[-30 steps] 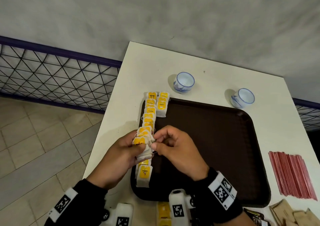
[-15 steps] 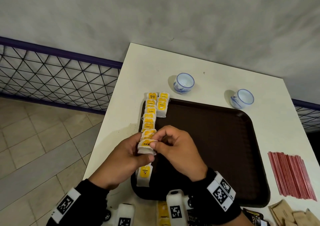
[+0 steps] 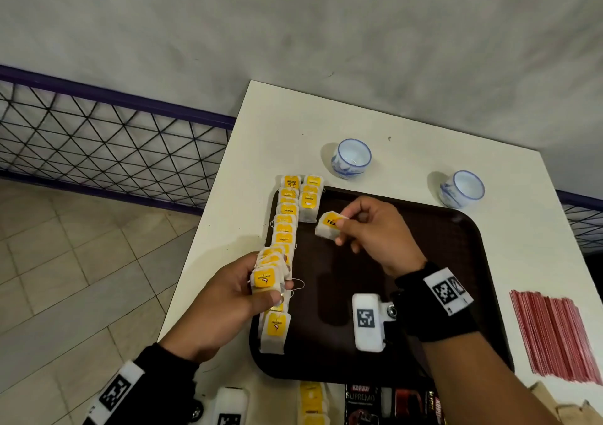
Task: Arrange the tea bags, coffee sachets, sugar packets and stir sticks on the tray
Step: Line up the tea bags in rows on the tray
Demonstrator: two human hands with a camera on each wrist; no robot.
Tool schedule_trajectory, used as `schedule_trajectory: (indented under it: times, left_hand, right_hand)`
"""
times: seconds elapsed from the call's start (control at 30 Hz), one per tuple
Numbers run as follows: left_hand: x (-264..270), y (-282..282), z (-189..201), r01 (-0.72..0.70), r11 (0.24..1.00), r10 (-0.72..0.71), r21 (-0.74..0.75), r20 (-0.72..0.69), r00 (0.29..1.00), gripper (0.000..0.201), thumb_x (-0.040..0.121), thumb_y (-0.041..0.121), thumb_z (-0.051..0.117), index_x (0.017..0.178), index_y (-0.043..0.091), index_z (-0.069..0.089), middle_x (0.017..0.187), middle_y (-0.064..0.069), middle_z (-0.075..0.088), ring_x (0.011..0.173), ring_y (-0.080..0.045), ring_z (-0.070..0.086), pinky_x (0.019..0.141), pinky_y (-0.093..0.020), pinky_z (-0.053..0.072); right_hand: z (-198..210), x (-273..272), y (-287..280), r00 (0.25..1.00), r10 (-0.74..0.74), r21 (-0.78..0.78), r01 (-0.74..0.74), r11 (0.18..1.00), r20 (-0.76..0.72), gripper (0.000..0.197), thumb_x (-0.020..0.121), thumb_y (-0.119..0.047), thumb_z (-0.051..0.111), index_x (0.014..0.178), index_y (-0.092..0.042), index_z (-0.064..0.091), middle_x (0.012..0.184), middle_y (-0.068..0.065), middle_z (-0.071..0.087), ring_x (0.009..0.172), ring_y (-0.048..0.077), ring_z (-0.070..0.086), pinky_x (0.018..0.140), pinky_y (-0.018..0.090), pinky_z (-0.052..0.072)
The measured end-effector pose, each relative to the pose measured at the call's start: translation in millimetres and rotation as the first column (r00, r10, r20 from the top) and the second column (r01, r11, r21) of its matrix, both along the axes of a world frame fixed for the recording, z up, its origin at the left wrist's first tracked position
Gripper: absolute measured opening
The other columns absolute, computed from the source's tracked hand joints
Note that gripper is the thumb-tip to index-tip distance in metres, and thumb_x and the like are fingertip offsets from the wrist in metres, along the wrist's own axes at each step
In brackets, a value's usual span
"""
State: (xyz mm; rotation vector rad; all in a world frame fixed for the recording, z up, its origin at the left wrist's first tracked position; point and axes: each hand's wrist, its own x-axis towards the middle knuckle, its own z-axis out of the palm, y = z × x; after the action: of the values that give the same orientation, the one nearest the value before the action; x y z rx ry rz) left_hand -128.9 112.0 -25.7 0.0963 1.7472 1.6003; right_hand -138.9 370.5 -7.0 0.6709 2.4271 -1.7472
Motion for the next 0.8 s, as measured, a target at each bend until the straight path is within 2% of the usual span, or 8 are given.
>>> schedule_trajectory:
  times: [0.13,0.33,0.43,0.6,0.8]
  left_hand:
    - [-1.4,-0.7,1.2,-0.003,1.000,0.003,-0.010,0.009,1.000,0.042,0.092,-0.005,0.065,0.126,0.019,0.063,0.113,-0.001,0.077,0.111,-0.017,0.071,0.095,-0.035,0.058]
    - [-2.0,-3.0,2.3,-0.020,1.000,0.021,-0.017,0.030,0.999,0.043,0.091,-0.005,0.066,0.126,0.020,0.063,0.112,-0.002,0.077,0.109,-0.017,0.072,0.094,-0.032,0.059]
    - [-2.1,-4.5,2.1,-0.027,0.999,0.028,-0.024,0.038,0.999,0.042,0.091,-0.005,0.066,0.126,0.019,0.064,0.113,-0.002,0.077,0.110,-0.018,0.072,0.095,-0.035,0.058]
    - [-3.2,-5.6,3.5,-0.037,0.998,0.038,-0.042,0.038,0.999,0.041,0.091,-0.005,0.066,0.125,0.018,0.064,0.112,-0.001,0.077,0.109,-0.017,0.072,0.097,-0.038,0.057]
    - [-3.8,-5.5,4.3,-0.035,0.998,0.036,-0.048,0.030,0.999,0.041,0.092,-0.004,0.065,0.125,0.019,0.064,0.112,0.000,0.077,0.110,-0.017,0.072,0.100,-0.042,0.056]
  right_hand:
    - [-7.7,-19.2,-2.0,0.997,0.054,-0.009,-0.054,0.998,0.050,0.015,0.090,0.002,0.066,0.083,-0.008,0.057,0.065,0.018,0.068,0.054,0.022,0.065,0.044,0.027,0.045]
    - [-19.5,-39.3,-13.0,0.989,0.061,-0.075,-0.051,0.996,0.138,0.012,0.092,0.002,0.064,0.089,-0.006,0.055,0.068,0.013,0.066,0.054,0.020,0.067,0.042,0.024,0.044]
    - [-26.3,-45.5,-15.7,0.985,0.040,-0.044,-0.033,0.998,0.166,0.010,0.092,0.001,0.064,0.093,-0.004,0.056,0.072,0.016,0.066,0.052,0.020,0.066,0.041,0.023,0.044]
    - [-32.1,-50.1,-16.4,0.984,0.012,0.041,-0.020,0.999,0.176,0.010,0.091,-0.003,0.066,0.090,-0.006,0.056,0.069,0.016,0.066,0.051,0.021,0.064,0.041,0.025,0.044]
    - [-32.0,-57.0,-19.3,0.989,0.009,0.176,-0.035,0.984,0.145,0.010,0.089,-0.008,0.068,0.086,-0.010,0.058,0.067,0.012,0.067,0.053,0.020,0.067,0.042,0.025,0.045]
